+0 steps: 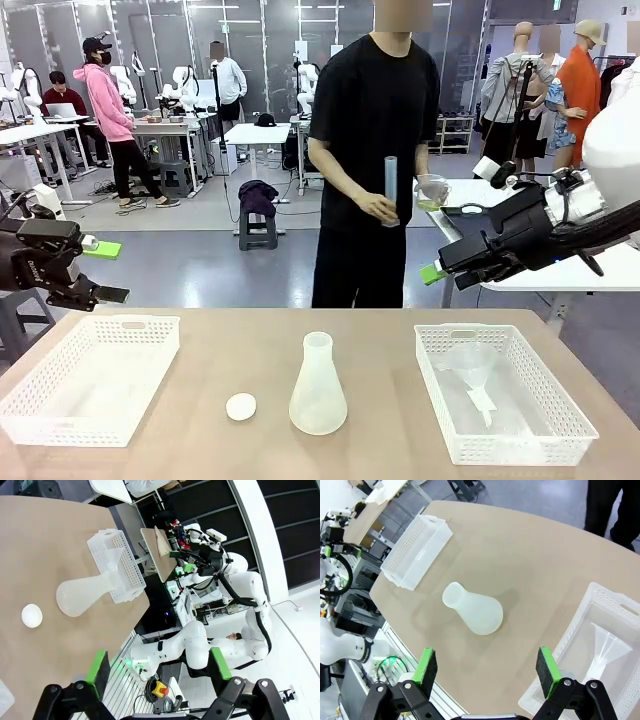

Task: Prepare the solutions needed for the experiment.
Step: Pick up the Plastic Funnel and insert it into the Big flask.

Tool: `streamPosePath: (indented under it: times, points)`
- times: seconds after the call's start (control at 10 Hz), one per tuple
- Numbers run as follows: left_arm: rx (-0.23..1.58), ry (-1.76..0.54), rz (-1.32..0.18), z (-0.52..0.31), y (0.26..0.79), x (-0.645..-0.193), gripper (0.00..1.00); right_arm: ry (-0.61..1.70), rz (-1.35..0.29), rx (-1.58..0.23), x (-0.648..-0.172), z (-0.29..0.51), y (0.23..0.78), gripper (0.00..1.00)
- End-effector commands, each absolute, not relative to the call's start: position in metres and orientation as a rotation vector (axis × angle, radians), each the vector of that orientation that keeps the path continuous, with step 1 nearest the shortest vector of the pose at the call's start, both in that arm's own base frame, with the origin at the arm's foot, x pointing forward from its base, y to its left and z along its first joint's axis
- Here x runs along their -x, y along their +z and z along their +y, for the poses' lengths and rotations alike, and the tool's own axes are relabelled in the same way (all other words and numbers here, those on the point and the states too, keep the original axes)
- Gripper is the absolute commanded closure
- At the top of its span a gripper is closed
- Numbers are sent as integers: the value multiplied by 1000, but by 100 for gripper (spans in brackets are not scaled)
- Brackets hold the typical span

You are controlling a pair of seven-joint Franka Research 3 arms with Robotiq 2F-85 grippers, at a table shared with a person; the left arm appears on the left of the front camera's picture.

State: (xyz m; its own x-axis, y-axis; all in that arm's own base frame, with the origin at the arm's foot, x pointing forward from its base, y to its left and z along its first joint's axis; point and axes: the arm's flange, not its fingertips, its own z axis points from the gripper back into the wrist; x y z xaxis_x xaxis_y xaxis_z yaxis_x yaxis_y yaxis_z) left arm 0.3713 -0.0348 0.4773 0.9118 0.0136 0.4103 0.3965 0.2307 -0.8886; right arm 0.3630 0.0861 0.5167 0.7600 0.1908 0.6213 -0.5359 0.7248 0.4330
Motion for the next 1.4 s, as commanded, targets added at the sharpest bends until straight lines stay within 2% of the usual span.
streamPosePath:
  times: [0.0,0.1,0.2,0.4,0.8,1.3]
  points:
    - [1351,-274,-373,-37,478,-372,0,478,-619,-496,-365,84,502,0]
    - [1351,-274,-373,-37,478,-372,0,658,-647,-357,-372,83,512,0]
    - [1351,-274,-373,-37,478,-372,0,794,-599,-203,-386,80,524,0]
    - [1351,-274,-373,-37,478,-372,0,963,-470,-101,-422,73,544,0]
    - [1351,-274,-373,-37,478,-372,0,1123,-286,-61,-450,68,562,0]
    - [1351,-274,-373,-37,478,-372,0,1073,-327,-87,-443,75,558,0]
